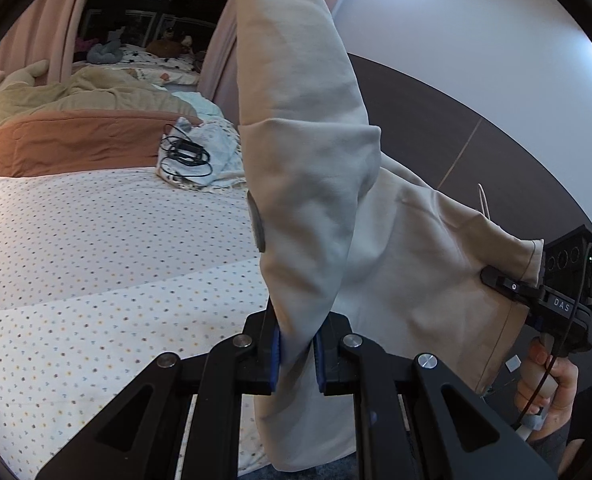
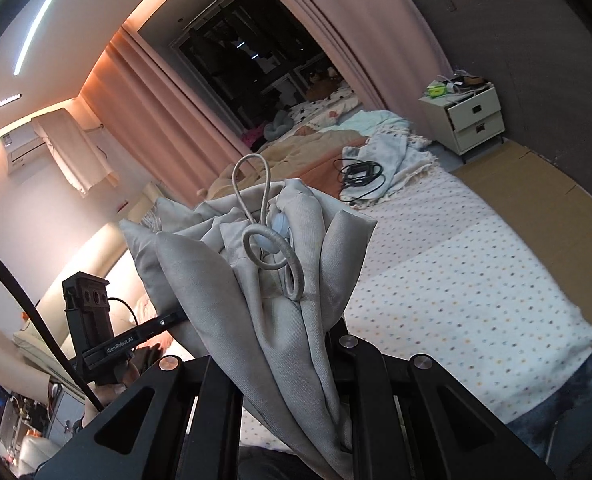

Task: Fold large clothes
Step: 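Lift the folded jacket off the sheet with both tools and carry it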

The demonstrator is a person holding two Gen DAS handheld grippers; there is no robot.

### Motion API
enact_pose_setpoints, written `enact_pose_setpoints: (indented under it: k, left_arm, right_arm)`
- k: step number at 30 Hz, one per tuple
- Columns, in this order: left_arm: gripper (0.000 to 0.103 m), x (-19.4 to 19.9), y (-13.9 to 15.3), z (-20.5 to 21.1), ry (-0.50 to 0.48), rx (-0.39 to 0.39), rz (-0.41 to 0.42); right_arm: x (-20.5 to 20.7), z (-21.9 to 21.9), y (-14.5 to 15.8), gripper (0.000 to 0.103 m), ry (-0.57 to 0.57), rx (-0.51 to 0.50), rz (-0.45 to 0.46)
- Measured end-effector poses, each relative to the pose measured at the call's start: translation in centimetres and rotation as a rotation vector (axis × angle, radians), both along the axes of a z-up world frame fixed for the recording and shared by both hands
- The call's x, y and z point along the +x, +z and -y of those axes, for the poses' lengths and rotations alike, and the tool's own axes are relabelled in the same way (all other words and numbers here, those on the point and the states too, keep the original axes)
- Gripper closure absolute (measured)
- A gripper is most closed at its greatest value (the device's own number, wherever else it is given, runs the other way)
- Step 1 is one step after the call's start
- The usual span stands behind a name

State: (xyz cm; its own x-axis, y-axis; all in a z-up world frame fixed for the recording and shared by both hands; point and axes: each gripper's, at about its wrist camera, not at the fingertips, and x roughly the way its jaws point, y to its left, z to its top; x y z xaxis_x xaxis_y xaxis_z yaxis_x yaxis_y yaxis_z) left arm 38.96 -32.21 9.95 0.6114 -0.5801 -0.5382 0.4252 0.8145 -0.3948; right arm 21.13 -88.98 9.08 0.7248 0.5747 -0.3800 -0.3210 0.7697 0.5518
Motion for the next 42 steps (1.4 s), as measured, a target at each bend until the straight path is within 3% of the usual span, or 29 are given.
enact_pose_setpoints:
  k: [12, 18, 33, 42]
  left_arm:
    - [0.088, 2.6, -1.7, 7.0, -0.08, -0.005, -0.038]
    - [0.088, 6.1, -4.5, 9.9, -0.121, -0.011, -0.09]
    - [0.088, 19.5, -12.1, 13.7, -0.17, 0.02, -0.237]
    - [0.088, 26.8, -21.5, 14.2, -0.142, 0.054, -0.374]
  right_arm:
    - [-1.3, 2.7, 1.9, 0.095, -0.077, -0.085, -0.026]
    - [0.7, 2.7, 1.6, 0.095, -0.116, -0.121, -0.072]
    - [12.6, 1.1, -0.3, 0.095, -0.18, -0.166, -0.245]
    - [21.3, -0.6, -4.9, 0.095, -0.18, -0.199, -0.371]
